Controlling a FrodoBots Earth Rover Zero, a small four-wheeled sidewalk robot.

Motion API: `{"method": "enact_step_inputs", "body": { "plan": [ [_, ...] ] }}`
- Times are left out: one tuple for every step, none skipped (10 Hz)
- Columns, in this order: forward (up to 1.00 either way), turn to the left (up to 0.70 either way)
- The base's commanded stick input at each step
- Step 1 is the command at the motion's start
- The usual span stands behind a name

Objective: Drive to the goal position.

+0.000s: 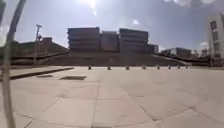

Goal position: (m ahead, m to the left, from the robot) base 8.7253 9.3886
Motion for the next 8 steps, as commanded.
{"method": "enact_step_inputs", "body": {
  "plan": [
    [0.85,0.00],
    [0.85,0.00],
    [0.85,0.00],
    [0.85,0.00],
    [0.85,0.00],
    [0.85,0.00],
    [0.85,0.00],
    [0.85,0.00]
  ]
}}
